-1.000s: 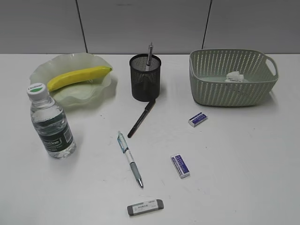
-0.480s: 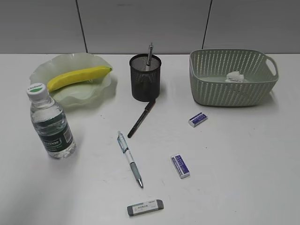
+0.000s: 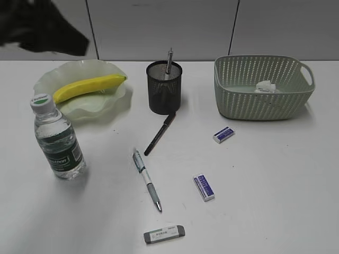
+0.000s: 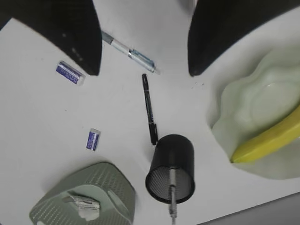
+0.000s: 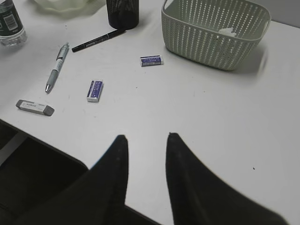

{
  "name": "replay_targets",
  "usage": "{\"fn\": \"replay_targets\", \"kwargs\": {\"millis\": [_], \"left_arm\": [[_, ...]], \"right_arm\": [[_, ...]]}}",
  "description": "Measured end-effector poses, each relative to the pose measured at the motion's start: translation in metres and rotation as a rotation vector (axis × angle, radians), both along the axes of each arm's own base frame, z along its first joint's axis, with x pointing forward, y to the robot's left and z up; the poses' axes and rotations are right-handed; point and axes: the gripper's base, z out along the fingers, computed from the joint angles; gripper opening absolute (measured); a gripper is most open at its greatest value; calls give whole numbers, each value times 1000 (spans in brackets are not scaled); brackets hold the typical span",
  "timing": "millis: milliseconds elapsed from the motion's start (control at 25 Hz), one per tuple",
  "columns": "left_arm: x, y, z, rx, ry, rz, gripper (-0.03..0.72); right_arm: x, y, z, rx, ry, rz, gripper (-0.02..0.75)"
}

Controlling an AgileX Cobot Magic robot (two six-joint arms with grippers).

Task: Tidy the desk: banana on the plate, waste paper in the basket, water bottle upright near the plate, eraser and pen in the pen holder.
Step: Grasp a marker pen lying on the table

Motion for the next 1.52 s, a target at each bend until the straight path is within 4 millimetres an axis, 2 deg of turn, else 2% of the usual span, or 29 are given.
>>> {"fn": "replay_targets", "kwargs": {"millis": [80,280,400,520,600,800,960,1200,1320,1400,1520], "left_arm": [[14,-25,-13,35,-14,-53,436],[45,-88,-64,158,13,-152,436],[66,-113,-95,225,77,-149,445],[87,-130,-122,280,153,-148,485],[98,-138,-141,310,205,-152,503],[120,-152,-170,390,220,-137,515],[128,-160,-190,464,240,-140,515],[132,-165,-219,483,294,-116,502],[132,-166,-230,490,315,-111,461],[133,-167,-230,489,312,-111,413],[133,-169,-231,486,306,-115,274]], "right_arm": [[0,0,0,0,0,0,237],[0,0,0,0,0,0,237],[0,0,0,0,-1,0,237],[0,0,0,0,-1,0,237],[0,0,0,0,-1,0,237],[0,0,0,0,-1,0,237],[0,0,0,1,-2,0,237],[0,0,0,1,-2,0,237],[0,0,0,1,-2,0,237],[0,0,0,1,-2,0,237],[0,0,0,1,-2,0,237]]}}
